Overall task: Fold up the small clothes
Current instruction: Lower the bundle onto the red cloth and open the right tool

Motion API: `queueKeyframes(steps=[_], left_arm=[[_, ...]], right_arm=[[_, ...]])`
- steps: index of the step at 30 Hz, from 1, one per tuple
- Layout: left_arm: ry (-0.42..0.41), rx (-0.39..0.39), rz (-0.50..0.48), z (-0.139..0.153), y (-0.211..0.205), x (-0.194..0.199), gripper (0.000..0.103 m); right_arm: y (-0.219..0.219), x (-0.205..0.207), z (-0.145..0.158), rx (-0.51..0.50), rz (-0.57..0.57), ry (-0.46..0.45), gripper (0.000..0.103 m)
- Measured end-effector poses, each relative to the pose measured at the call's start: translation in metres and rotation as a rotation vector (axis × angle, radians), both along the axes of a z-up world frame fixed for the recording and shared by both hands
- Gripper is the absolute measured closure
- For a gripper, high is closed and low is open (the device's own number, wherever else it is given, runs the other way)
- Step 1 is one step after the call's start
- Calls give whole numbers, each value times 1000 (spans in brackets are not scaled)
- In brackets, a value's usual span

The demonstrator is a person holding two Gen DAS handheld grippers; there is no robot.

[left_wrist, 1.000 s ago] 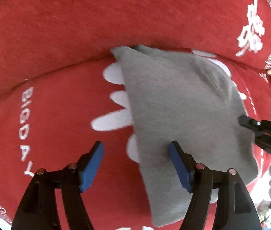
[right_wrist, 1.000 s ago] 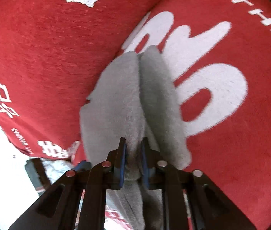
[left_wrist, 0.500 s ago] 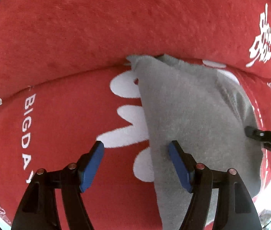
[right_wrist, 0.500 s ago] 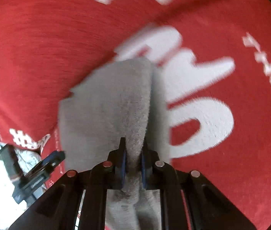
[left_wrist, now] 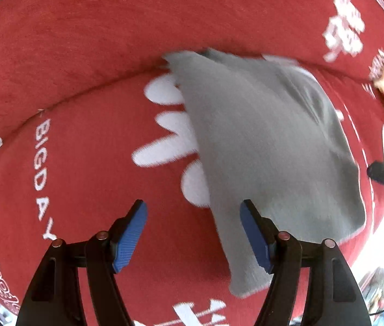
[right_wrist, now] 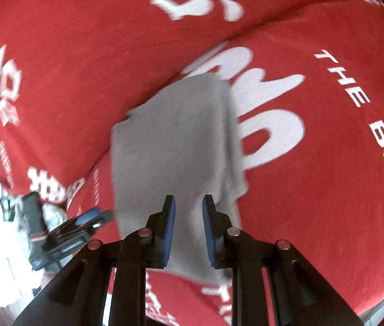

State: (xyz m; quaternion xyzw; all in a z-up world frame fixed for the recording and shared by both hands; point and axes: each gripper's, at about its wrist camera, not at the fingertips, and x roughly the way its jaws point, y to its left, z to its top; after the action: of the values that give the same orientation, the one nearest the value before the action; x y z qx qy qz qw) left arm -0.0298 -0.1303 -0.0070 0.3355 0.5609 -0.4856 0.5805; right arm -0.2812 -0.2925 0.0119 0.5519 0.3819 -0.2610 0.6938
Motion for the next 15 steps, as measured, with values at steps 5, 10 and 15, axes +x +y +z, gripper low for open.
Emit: queueKeyframes(steps=[5,10,15], left_arm=[[18,42,-21,-18,19,-21,31],[30,62,11,-31,34,-19,20],[59,77,8,-30,38,-13,20]], right_arm=[[28,11,-1,-15,94,35,81],[32,-16,-61,82,64,174,100],[33,-41,-68,151,-49,107,103]])
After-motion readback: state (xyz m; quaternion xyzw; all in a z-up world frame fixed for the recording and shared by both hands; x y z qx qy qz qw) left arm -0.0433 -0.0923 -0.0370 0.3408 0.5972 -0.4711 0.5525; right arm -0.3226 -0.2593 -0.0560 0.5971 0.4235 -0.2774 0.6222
